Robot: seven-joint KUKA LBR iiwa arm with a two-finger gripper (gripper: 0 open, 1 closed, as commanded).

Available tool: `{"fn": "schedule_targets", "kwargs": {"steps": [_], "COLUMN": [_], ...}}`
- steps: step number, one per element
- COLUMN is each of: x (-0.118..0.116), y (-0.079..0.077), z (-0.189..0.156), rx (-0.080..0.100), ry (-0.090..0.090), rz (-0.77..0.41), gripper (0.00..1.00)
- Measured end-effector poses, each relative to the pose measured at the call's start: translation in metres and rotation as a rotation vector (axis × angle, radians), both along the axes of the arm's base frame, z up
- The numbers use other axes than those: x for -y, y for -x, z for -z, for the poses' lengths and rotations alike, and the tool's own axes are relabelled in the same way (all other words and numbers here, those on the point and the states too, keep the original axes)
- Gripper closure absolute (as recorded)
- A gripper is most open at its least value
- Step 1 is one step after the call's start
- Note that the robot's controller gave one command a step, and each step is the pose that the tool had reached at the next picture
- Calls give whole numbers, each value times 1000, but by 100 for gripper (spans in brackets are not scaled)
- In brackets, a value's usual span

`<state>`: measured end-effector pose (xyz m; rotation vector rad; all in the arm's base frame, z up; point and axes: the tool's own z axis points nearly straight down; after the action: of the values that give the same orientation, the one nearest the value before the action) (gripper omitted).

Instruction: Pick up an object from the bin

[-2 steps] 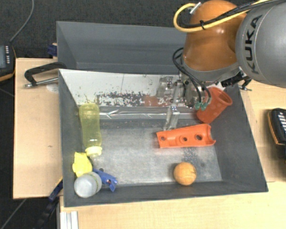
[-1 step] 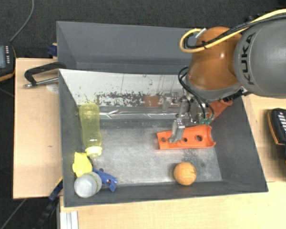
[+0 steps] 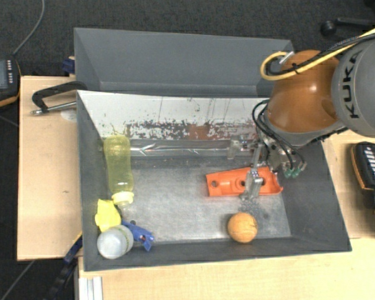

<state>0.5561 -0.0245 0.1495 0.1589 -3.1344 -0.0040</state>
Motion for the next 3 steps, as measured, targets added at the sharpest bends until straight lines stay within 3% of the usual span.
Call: {"fn": "schedule_targets", "kwargs": {"steps": [1,2,3], "x": [17,5,25], "y": [-16,-10,-21], "z": [28,81,79], "rx": [11,-3,16], "ry": [0,-1,-1], "rz": [60,40,123], "gripper": [0,0,100]}}
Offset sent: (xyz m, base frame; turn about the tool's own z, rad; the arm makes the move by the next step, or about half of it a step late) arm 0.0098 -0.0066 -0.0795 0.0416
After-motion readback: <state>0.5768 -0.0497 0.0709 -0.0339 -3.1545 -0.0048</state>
